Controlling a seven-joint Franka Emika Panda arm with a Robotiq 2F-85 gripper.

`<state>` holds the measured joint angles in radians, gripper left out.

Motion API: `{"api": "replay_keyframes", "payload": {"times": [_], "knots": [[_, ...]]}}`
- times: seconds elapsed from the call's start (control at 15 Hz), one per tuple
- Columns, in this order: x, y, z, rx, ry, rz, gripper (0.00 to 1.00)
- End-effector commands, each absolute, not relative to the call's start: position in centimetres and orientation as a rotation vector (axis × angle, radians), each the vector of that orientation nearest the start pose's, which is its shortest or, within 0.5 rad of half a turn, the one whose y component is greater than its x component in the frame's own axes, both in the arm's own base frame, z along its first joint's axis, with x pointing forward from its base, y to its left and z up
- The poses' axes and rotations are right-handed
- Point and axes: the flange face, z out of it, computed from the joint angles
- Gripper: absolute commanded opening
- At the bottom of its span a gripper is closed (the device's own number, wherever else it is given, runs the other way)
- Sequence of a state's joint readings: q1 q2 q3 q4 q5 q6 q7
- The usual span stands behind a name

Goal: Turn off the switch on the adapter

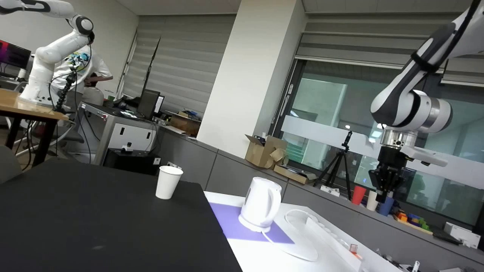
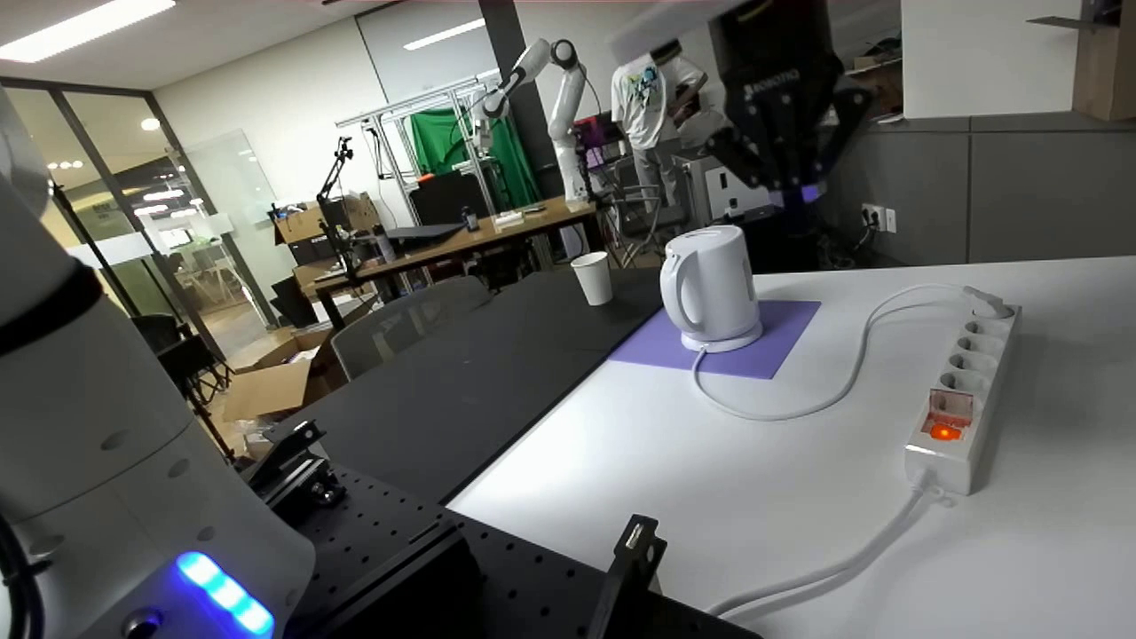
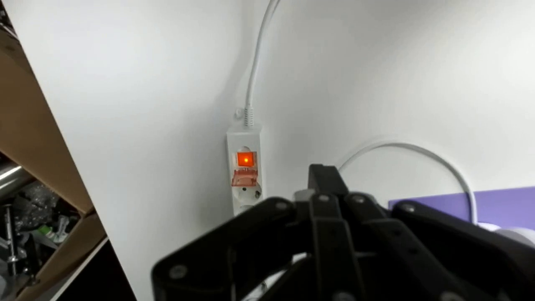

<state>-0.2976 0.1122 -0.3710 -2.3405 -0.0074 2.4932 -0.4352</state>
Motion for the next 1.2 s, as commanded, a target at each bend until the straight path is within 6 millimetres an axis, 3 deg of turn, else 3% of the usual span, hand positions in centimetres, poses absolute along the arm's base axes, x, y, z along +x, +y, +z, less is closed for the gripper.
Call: {"api": "replay_keyframes", "payload": {"times": [0.0,0.53,0.6,0.67,0.87,1.13], "knots": [[41.8,-36.9,25.9,-3.164,0.414,0.015,0.0],[43.4,-42.8,19.7,-3.13,0.466,0.066,0.0],[43.6,-43.4,19.2,-3.134,0.535,0.108,0.0],[42.4,-41.9,19.9,-3.137,0.47,0.081,0.0],[43.0,-42.9,18.7,-3.14,0.491,0.098,0.0],[43.3,-43.0,18.7,-3.141,0.495,0.097,0.0]]}}
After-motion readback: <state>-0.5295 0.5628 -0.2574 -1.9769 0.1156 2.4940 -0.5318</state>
